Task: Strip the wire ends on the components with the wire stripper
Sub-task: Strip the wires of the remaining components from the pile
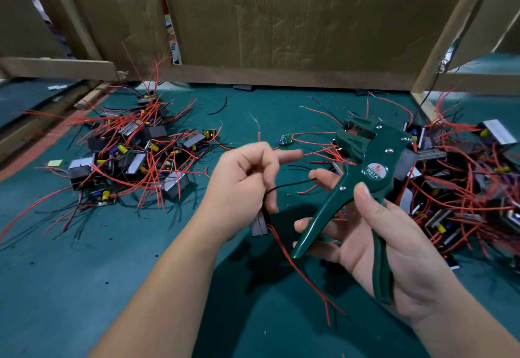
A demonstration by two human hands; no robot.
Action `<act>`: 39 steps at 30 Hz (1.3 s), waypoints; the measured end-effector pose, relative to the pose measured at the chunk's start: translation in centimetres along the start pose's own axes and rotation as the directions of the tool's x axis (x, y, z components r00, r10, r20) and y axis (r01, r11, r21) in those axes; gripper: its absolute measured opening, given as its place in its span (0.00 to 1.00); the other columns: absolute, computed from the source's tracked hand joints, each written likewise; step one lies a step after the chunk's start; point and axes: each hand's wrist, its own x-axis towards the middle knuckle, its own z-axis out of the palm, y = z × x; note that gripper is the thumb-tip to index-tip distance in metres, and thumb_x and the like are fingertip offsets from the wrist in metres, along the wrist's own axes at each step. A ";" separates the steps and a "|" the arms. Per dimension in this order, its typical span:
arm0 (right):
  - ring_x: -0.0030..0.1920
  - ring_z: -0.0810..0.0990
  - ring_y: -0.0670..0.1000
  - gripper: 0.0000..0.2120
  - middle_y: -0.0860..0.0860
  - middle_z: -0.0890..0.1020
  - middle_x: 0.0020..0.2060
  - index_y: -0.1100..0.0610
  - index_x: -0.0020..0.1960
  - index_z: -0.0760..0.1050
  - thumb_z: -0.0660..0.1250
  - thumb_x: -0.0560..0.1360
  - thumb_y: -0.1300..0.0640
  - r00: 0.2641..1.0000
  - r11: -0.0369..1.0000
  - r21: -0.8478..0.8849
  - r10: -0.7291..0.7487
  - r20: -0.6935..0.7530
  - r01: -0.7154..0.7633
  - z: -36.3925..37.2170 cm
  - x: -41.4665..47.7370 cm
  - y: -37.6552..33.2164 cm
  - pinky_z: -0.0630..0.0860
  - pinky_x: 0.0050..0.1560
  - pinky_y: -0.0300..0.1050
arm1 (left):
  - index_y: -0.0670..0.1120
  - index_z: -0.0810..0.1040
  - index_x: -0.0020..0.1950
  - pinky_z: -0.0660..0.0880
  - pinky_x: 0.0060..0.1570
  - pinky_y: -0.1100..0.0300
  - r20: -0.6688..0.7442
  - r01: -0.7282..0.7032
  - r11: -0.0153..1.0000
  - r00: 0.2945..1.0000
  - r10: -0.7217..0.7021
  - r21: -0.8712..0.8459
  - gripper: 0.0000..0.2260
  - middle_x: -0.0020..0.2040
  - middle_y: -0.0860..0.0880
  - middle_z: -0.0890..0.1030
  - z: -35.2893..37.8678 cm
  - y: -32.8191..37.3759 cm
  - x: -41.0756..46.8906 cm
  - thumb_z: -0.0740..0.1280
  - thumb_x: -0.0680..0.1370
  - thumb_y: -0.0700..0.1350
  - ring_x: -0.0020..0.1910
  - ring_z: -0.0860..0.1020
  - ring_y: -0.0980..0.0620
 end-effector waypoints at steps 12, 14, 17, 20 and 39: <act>0.43 0.83 0.64 0.38 0.58 0.79 0.61 0.60 0.66 0.73 0.80 0.61 0.48 0.996 0.994 -0.067 -0.083 0.018 0.084 -0.4 -0.1 -0.4 0.80 0.40 0.57 | 0.49 0.85 0.37 0.73 0.37 0.68 0.046 -0.002 0.991 0.999 -0.004 0.130 0.05 0.32 0.54 0.83 -0.6 0.4 0.1 0.74 0.65 0.48 0.32 0.78 0.60; 0.44 0.83 0.64 0.34 0.61 0.79 0.61 0.58 0.67 0.72 0.77 0.64 0.49 0.997 0.996 -0.042 -0.077 -0.018 0.076 -0.6 0.0 -0.7 0.80 0.40 0.55 | 0.50 0.85 0.39 0.74 0.40 0.68 0.049 -0.006 0.989 0.999 -0.001 0.148 0.05 0.35 0.55 0.84 -1.1 0.5 0.2 0.73 0.65 0.49 0.35 0.79 0.61; 0.44 0.83 0.63 0.27 0.65 0.82 0.49 0.58 0.66 0.73 0.68 0.68 0.53 0.995 0.998 -0.047 -0.034 -0.096 0.030 -0.8 0.2 -1.0 0.81 0.40 0.55 | 0.52 0.85 0.40 0.71 0.42 0.59 0.051 -0.028 0.984 0.999 0.020 0.178 0.05 0.38 0.49 0.85 -1.5 0.5 0.2 0.73 0.67 0.50 0.38 0.77 0.54; 0.41 0.82 0.64 0.29 0.64 0.81 0.40 0.62 0.62 0.75 0.69 0.63 0.52 0.987 0.990 -0.059 0.124 -0.103 -0.131 -0.9 0.3 -1.0 0.81 0.41 0.60 | 0.52 0.85 0.41 0.67 0.40 0.56 -0.003 -0.032 0.990 0.999 0.033 0.136 0.02 0.37 0.41 0.82 -1.6 0.5 0.4 0.74 0.70 0.48 0.37 0.71 0.48; 0.35 0.80 0.62 0.21 0.65 0.77 0.35 0.58 0.47 0.75 0.75 0.66 0.43 0.916 0.930 -0.188 0.351 0.193 -0.316 -0.3 -0.5 0.3 0.77 0.41 0.61 | 0.49 0.81 0.38 0.63 0.30 0.69 -0.004 -0.058 0.987 0.998 0.059 0.152 0.06 0.28 0.55 0.70 -2.0 1.2 0.3 0.70 0.73 0.39 0.29 0.64 0.58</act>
